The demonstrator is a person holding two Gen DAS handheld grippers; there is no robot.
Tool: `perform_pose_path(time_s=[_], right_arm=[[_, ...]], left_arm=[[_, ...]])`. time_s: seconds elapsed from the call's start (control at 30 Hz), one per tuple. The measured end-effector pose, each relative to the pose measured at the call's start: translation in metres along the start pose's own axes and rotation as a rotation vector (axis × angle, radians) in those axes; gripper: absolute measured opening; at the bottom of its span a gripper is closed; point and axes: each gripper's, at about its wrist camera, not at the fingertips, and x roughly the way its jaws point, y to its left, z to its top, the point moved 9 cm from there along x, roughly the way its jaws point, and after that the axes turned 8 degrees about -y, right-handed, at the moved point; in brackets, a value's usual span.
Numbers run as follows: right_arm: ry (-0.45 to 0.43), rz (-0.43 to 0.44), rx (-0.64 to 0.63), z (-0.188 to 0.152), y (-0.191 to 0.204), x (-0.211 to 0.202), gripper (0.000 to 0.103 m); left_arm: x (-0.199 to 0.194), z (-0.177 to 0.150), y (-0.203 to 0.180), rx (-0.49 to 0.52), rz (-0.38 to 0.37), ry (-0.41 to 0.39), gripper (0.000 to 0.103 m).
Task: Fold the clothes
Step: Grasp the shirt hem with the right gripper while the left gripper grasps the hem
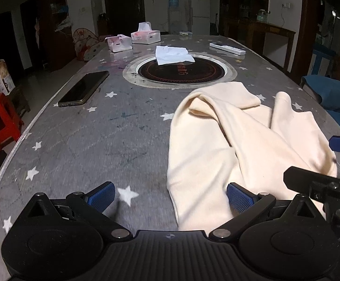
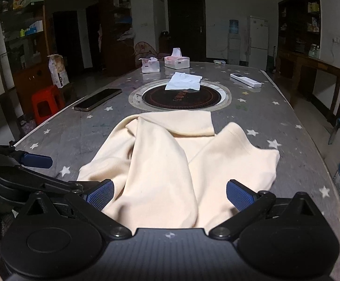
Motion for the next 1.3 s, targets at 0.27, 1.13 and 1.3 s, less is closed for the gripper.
perform_pose_path(time_s=[0.27,1.13,1.3], right_arm=[[0.028,0.022,-0.008,0.013,-0.004,0.028,0.101],[0.073,0.124,-0.019,0.033,-0.004,0.085,0.077],[0.092,0.138,-0.03,0.03,-0.003,0.096,0.069]], left_arm=[[0.019,0.016,0.005,0.021,-0.005,-0.001,0.103],[0.029,0.05,0.037,0.03,0.031,-0.029,0.103],[0.039,0.055,0.044,0.03,0.048,-0.027,0.103]])
